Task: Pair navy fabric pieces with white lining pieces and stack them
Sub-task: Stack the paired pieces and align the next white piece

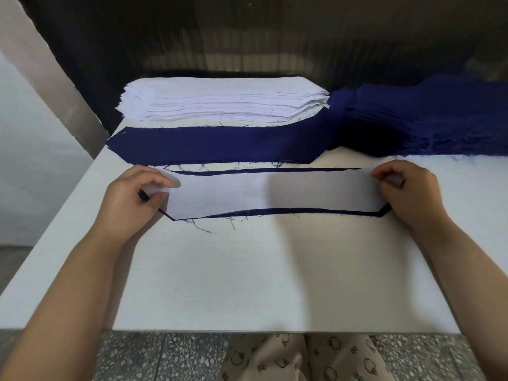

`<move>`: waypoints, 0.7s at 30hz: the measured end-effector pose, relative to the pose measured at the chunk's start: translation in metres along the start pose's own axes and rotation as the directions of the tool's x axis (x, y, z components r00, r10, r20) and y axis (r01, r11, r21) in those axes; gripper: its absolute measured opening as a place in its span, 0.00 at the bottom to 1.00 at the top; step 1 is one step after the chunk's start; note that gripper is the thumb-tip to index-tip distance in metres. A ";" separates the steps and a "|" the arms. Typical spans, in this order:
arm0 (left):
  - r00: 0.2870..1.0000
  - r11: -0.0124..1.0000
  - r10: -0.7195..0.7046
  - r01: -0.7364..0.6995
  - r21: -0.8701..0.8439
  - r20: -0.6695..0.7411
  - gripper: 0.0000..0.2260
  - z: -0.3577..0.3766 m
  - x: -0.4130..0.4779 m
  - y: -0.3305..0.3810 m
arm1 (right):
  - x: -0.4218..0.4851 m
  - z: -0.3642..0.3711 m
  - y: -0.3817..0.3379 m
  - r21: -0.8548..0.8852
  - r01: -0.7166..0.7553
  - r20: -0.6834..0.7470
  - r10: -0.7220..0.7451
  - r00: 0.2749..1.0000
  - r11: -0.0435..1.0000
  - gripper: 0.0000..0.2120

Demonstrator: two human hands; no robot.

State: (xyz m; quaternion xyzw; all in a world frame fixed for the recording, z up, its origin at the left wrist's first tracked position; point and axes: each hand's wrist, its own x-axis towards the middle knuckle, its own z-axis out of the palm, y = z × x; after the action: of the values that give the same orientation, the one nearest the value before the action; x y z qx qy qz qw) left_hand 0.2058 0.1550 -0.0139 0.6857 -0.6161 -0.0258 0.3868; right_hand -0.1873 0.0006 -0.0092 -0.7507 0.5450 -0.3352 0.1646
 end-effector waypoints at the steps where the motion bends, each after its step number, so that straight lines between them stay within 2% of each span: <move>1: 1.000 1.000 -0.008 0.008 0.007 0.000 0.24 0.000 0.000 -0.001 | 0.000 0.000 0.000 -0.004 0.001 0.000 -0.001 1.000 1.000 0.12; 6: 0.999 0.999 -0.031 0.031 0.032 0.005 0.19 0.000 0.001 0.000 | 0.001 0.000 0.000 -0.009 -0.018 0.009 0.018 1.000 1.000 0.12; 16: 0.997 0.992 -0.064 0.069 0.108 -0.049 0.21 -0.001 0.002 0.002 | 0.001 0.001 0.002 -0.071 -0.030 0.036 0.032 0.999 0.997 0.12; 21: 0.995 0.979 -0.095 0.101 0.179 -0.042 0.18 -0.002 0.001 0.002 | 0.000 -0.002 0.007 -0.239 -0.054 -0.096 0.031 0.995 0.970 0.12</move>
State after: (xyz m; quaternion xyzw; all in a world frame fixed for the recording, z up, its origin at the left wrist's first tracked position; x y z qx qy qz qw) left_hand 0.2053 0.1554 -0.0115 0.7477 -0.5749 0.0227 0.3315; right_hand -0.1941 -0.0019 -0.0120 -0.7371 0.6045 -0.2970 0.0543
